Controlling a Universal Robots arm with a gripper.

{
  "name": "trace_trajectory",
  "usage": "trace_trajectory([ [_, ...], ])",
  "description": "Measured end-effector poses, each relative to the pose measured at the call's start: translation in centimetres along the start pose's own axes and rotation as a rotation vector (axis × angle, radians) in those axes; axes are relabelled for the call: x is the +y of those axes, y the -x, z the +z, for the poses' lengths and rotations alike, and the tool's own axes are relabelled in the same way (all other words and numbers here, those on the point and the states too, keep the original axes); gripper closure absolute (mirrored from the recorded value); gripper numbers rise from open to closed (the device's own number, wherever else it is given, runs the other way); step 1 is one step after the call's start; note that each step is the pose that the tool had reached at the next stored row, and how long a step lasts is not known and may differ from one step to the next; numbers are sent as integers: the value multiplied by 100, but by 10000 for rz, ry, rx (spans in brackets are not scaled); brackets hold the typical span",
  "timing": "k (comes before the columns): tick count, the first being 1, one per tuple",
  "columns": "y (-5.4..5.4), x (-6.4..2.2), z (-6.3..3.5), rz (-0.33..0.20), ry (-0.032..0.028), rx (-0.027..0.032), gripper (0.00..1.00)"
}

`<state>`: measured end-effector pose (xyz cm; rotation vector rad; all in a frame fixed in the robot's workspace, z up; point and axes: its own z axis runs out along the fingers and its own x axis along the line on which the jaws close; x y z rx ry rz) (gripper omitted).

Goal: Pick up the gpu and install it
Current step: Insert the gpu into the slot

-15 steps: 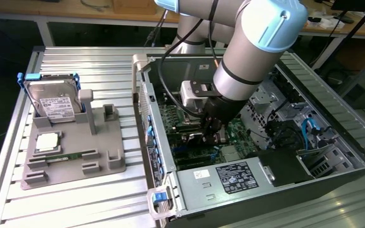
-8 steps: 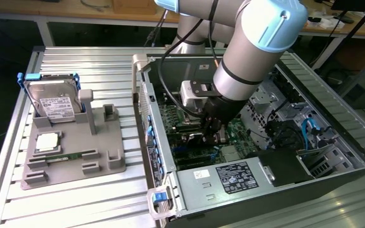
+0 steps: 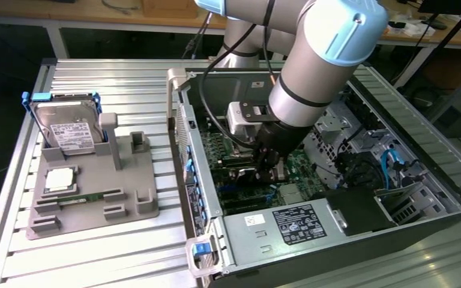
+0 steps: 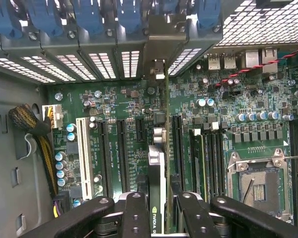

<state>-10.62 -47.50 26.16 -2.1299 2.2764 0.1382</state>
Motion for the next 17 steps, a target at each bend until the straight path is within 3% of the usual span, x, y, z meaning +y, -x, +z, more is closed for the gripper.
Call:
trace_trajectory([
  [8, 2, 1, 0, -302, 23, 16, 73],
  [17, 1, 17, 1, -305, 23, 16, 73],
])
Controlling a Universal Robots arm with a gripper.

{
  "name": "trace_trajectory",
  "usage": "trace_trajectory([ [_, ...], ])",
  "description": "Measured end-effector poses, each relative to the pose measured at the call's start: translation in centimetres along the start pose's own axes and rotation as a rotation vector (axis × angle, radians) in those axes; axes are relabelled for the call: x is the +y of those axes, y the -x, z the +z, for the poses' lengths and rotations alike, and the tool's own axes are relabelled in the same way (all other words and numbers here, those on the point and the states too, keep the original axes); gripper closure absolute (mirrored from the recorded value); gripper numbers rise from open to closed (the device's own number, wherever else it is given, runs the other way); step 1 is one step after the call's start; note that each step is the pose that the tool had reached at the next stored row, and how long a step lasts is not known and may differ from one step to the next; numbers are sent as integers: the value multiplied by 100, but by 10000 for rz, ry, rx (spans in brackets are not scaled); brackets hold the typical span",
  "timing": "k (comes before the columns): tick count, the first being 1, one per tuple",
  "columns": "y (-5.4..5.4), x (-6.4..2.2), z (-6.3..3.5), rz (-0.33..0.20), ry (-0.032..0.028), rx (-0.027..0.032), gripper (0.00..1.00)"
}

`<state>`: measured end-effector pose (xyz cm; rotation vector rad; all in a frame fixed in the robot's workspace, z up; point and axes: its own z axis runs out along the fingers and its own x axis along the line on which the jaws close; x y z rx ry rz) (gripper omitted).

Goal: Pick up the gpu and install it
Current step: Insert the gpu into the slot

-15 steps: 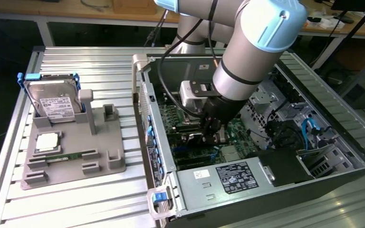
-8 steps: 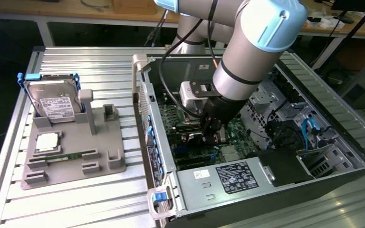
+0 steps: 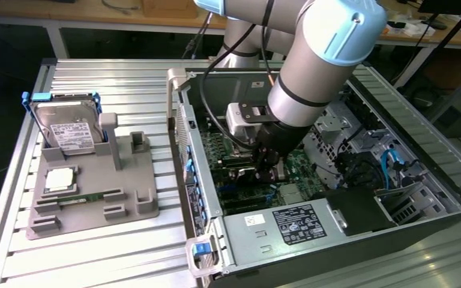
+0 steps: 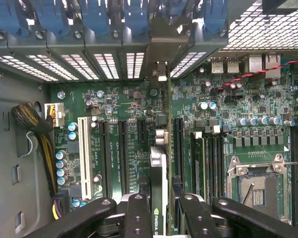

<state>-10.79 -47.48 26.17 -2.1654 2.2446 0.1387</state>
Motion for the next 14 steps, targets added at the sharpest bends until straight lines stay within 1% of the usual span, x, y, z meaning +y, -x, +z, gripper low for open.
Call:
trace_trajectory([
  [4, -1, 19, 1, 0, 0, 0, 73],
  [9, -1, 20, 1, 0, 7, 0, 73],
  [10, -1, 18, 1, 1, 29, 0, 73],
  [14, -1, 13, 1, 10, 158, 3, 73],
])
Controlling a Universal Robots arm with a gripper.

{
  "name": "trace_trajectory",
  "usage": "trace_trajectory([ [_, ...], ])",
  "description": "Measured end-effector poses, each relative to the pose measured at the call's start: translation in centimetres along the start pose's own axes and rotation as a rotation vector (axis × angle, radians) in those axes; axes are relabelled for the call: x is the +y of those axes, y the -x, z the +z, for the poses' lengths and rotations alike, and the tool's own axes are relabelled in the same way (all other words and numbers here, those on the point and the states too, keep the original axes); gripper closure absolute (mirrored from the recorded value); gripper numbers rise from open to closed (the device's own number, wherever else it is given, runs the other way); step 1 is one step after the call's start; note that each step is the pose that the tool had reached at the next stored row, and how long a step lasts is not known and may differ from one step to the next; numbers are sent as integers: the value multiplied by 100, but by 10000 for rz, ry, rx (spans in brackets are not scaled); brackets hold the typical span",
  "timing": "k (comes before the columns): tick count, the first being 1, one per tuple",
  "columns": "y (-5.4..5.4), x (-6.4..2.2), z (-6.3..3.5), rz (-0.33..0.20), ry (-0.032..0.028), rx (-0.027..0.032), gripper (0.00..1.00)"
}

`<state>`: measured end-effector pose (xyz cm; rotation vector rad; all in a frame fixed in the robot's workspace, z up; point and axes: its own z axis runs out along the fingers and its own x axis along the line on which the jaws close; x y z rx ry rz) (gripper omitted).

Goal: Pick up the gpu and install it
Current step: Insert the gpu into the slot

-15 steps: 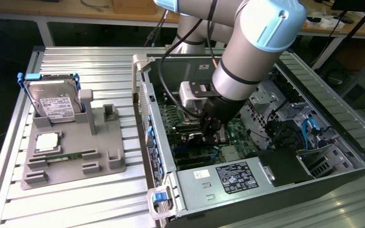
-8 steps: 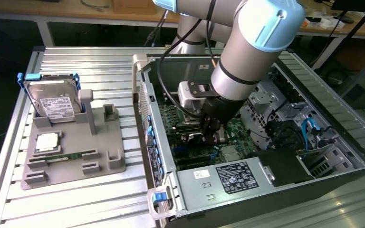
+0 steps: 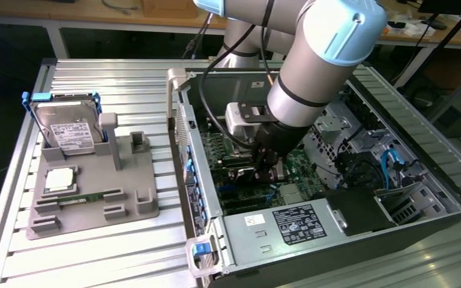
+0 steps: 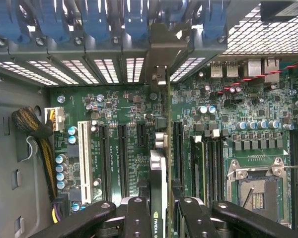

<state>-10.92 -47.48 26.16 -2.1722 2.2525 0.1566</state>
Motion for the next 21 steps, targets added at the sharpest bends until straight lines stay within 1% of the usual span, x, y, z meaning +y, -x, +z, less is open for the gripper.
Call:
trace_trajectory([
  [1, 0, 1, 0, 2, 20, 0, 73],
  [2, 0, 2, -1, 6, 25, 1, 73],
  [12, 0, 1, 0, 4, 25, -2, 73],
  [15, -1, 0, 14, 3, 25, -5, 73],
  [21, -5, -3, 58, 0, 27, -45, 73],
])
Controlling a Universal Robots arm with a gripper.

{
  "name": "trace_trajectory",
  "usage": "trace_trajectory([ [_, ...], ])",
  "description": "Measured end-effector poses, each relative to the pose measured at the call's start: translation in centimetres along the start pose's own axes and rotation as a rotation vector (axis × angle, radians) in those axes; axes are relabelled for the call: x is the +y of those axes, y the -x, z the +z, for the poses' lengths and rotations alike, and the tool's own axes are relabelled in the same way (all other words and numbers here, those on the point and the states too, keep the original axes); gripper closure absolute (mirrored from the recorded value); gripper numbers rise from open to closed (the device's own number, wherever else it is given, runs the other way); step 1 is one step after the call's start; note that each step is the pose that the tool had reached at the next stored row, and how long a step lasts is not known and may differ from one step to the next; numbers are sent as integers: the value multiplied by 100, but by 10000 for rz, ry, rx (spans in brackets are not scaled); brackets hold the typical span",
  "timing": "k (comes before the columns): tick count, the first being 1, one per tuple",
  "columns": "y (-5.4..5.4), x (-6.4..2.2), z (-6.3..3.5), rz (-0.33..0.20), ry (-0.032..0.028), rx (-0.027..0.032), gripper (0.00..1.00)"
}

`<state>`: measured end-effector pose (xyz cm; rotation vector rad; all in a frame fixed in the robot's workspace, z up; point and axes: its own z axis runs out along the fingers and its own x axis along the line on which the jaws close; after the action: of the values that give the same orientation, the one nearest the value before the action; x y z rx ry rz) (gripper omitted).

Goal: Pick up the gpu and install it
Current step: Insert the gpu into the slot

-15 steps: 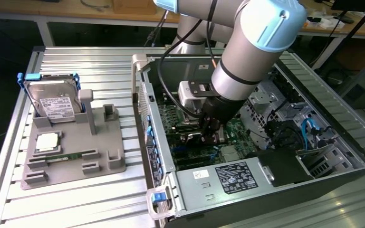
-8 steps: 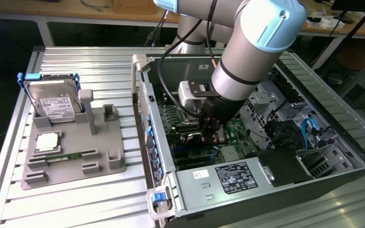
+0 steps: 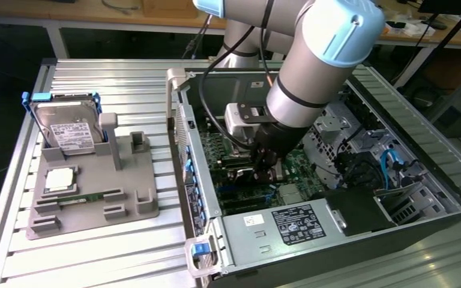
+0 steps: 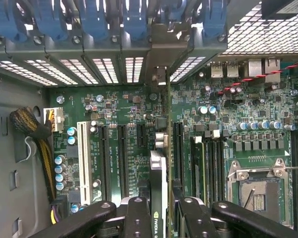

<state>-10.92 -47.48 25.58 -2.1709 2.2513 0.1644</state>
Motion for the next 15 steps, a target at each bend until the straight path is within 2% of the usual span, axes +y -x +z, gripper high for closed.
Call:
trace_trajectory([
  [7, 0, 0, -1, 0, 0, -1, 73],
  [10, 6, 2, -33, -1, -11, -26, 73],
  [12, 6, 5, -66, 0, -4, -4, 73],
  [15, 6, 5, -66, 0, -2, -5, 73],
])
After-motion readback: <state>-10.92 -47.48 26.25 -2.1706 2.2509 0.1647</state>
